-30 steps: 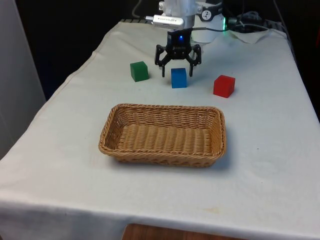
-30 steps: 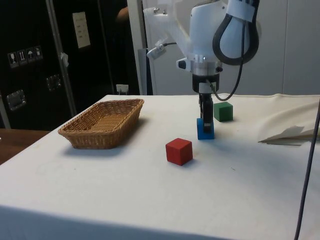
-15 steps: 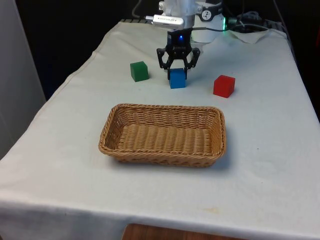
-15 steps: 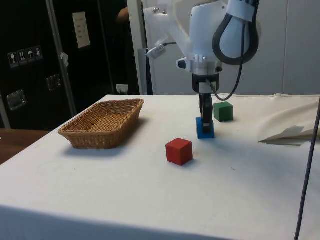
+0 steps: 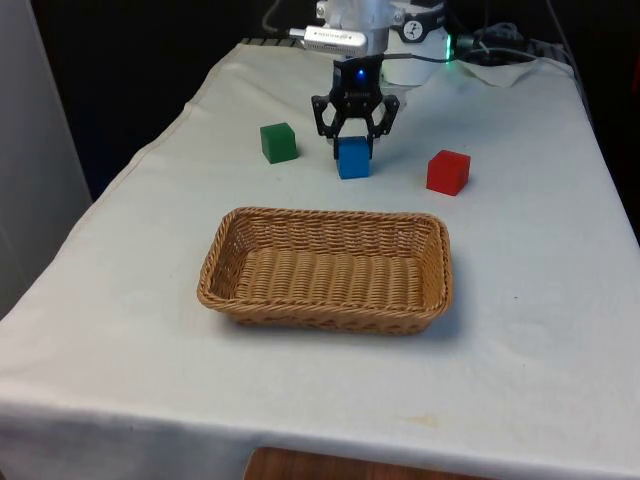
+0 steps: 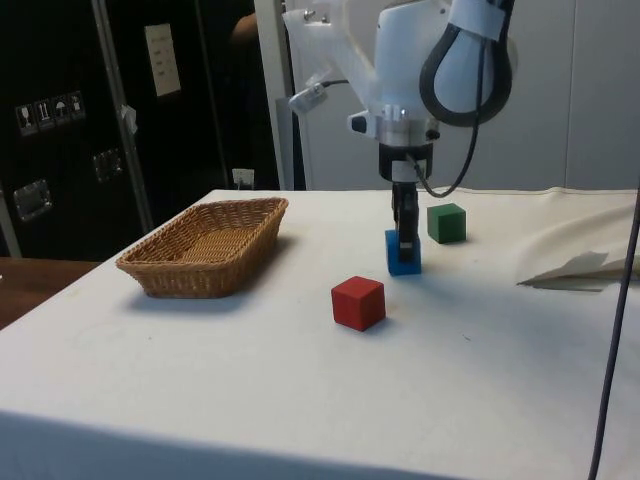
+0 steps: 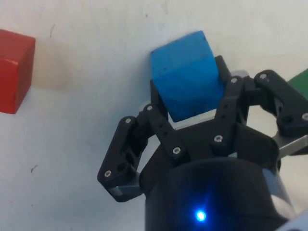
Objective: Pick up the blue cube and place it into the basket.
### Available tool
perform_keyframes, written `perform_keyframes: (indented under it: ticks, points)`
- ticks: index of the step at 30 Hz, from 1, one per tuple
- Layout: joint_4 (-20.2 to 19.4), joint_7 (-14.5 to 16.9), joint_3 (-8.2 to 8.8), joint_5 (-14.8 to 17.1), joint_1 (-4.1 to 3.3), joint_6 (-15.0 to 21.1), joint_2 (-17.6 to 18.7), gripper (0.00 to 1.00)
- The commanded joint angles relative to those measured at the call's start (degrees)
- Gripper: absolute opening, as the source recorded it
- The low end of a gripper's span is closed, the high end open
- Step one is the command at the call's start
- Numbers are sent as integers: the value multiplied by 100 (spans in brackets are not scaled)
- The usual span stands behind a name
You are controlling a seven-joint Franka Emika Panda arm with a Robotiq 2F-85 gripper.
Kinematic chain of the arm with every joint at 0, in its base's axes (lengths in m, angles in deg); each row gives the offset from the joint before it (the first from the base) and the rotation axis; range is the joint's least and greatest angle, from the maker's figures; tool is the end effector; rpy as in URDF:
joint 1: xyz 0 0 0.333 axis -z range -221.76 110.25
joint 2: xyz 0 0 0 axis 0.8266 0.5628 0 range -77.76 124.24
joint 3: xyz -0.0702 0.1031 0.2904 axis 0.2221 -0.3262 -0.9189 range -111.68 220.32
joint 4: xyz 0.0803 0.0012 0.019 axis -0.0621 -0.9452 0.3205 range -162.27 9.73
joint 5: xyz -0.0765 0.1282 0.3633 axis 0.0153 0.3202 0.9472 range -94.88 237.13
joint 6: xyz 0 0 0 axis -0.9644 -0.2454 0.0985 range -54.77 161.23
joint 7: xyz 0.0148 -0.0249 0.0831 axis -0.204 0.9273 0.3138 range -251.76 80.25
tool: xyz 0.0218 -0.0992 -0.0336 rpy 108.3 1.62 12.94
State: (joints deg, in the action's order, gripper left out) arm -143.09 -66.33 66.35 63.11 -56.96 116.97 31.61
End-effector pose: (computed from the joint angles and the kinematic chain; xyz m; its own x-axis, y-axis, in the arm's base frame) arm 0.3973 -0.0697 0.1864 0.9550 0.2891 0.0658 0.2826 -0.9547 0.0931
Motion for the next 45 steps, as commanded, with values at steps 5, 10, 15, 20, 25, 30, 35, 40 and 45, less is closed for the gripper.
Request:
perform_keyframes:
  ticks: [5,10,15,20,25,30,35,40,45]
  points:
    - [120,0,11,-17,6,-327,-212,1]
    - [258,6,-6,6,0,-550,-332,1]
    - [453,17,-17,23,0,-768,-401,1]
    - [653,29,-23,29,0,-991,-453,1]
    - [785,6,-11,-6,0,-1077,-458,1]
    - [1106,34,-29,46,-6,-1415,-476,1]
    - [1352,29,-34,52,-6,-1610,-464,1]
    - [1581,29,-40,52,-6,-1793,-441,1]
    - [1828,29,-40,52,-11,-1988,-418,1]
